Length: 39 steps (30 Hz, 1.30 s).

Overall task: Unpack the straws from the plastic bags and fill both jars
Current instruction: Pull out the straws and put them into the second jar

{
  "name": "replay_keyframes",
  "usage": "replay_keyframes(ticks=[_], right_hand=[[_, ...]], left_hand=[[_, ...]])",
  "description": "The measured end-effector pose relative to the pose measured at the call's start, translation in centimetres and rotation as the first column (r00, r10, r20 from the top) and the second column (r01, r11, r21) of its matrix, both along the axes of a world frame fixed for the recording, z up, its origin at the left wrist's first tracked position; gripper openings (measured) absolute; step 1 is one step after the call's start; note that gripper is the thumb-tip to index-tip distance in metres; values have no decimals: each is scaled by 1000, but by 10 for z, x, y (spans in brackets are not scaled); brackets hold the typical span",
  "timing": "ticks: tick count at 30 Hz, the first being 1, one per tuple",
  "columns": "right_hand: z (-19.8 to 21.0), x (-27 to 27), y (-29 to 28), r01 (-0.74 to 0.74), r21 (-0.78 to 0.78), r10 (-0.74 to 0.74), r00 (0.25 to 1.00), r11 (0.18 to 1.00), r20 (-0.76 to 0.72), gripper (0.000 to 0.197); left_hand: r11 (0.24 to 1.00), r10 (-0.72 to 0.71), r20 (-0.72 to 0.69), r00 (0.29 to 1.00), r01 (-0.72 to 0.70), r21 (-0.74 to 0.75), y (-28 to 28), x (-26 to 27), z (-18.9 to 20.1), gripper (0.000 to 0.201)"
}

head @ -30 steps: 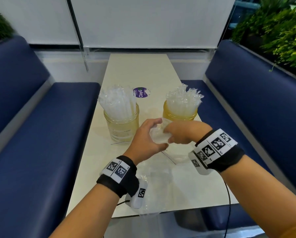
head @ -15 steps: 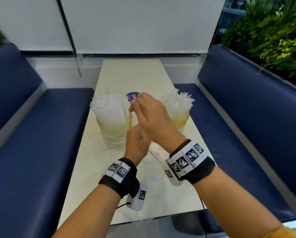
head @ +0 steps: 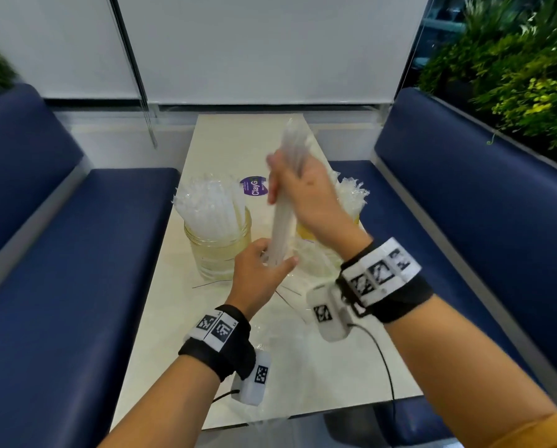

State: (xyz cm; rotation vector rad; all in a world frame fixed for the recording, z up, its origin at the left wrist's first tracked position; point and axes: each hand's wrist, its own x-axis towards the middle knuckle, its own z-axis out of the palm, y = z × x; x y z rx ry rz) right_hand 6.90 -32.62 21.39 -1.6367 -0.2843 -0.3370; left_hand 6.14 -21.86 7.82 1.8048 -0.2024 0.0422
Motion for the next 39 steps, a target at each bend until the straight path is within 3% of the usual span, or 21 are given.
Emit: replay_keyframes(ticks=[4,7,12,15,18,19,26,28,30,35,39], right_hand=[[59,27,-47,148,155,-172,973,977,156,12],[77,50,-81,270,210,-317,920,940,232,10],[49,85,-103,405,102,-417,889,909,190,24],[22,96,-106,375,-28,-370,922,926,110,21],[0,104,-109,354,-164,-351,935,921,43,6],[-4,106,-109,353,-183,-355,935,917,25,10],[22,112,-114,247,-58,-244,968,967,57,20],[18,111,-115,235,-128,-236,972,964,5,20],[-2,110,-115,245,-204,-264,962,948,-71,18],[-53,114,-117,273,-230,-316,932,934,-177,11],[-56,122,-117,375,-403,-459,878,835,-133,22]], left_hand=[[998,-29,-40,999,27,-59,3,-2,-5,39],[999,-25,-44,999,23,-49,4,-2,-4,36],[998,-18,-18,1000,17,-55,2,4,2,31],[999,-7,-7,1000,6,-47,2,5,4,30],[998,-3,-6,1000,3,-61,4,6,3,29],[998,-2,-1,1000,2,-62,5,6,2,29],[997,10,3,1000,-10,-73,10,6,1,27],[997,13,2,1000,-13,-76,10,6,2,26],[997,10,3,1000,-9,-74,11,5,3,27],[997,13,8,1000,-13,-70,11,4,4,27],[998,18,9,1000,-17,-64,12,2,6,27]])
